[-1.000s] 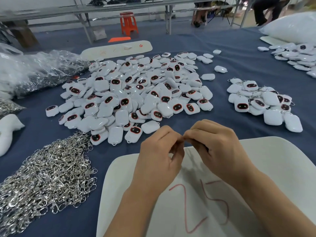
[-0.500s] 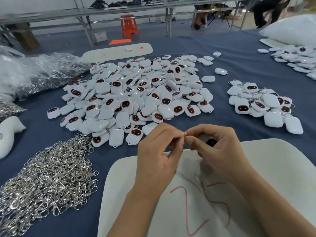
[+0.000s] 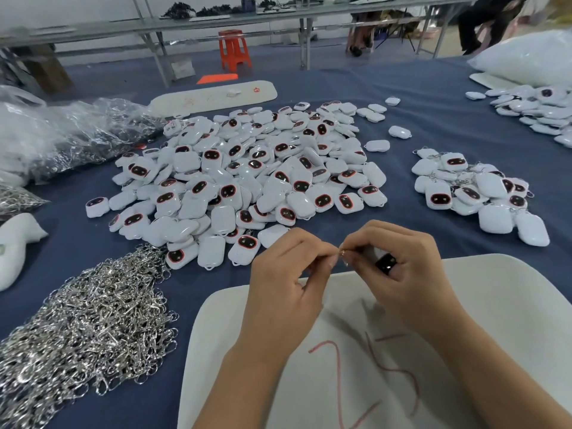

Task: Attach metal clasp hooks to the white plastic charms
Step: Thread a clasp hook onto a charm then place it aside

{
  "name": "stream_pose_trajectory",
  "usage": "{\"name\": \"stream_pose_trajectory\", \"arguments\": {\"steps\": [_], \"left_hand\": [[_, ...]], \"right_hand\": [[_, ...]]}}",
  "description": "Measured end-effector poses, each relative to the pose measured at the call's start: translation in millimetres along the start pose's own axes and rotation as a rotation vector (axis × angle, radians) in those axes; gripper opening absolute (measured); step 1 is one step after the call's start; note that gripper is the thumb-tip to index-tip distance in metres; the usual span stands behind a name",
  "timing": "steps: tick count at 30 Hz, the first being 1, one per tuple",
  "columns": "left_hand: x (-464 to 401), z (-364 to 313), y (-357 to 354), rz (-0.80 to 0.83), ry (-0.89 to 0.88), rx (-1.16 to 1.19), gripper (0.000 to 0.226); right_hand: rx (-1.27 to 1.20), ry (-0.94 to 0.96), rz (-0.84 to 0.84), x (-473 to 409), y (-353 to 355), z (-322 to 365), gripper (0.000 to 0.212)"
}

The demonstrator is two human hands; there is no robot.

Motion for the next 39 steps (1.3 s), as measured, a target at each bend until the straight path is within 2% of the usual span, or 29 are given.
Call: {"name": "stream_pose_trajectory", "arguments": {"steps": [4, 14, 19, 24, 33, 39], "left_hand": [[1, 4, -3, 0.030, 0.020, -0.008, 0.009], [3, 23, -12, 0.129, 0.227, 0.091, 0.009], [4, 21, -13, 0.126, 0.225, 0.056, 0.007], [3, 12, -7, 0.040, 0.180, 0.060, 0.006], [3, 0, -5, -0.079, 0.138, 0.058, 0.015], [-1, 7, -2, -0.043, 0.200, 0.136, 0.015]], "right_hand": [[0.099, 0.047, 0.011, 0, -2, 3, 0.017], [0.163, 0.093, 0.018, 1, -4, 6, 0.022], [0.202, 0.150, 0.026, 2, -6, 11, 0.021], [-0.010, 0.010, -0.039, 1, -3, 3, 0.018], [-0.196, -0.111, -0.112, 5, -3, 1, 0.015], [-0.378, -0.124, -0.048, 9, -17, 9, 0.013]]}}
Point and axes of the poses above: each hand's wrist, its own x-axis away from the middle knuckle, its own y-axis out of the back of the hand, z = x × y, the point moved 8 cm from there along -x, towards the middle knuckle, and after that the axes turned 4 degrees about y, right-handed, at the moved point
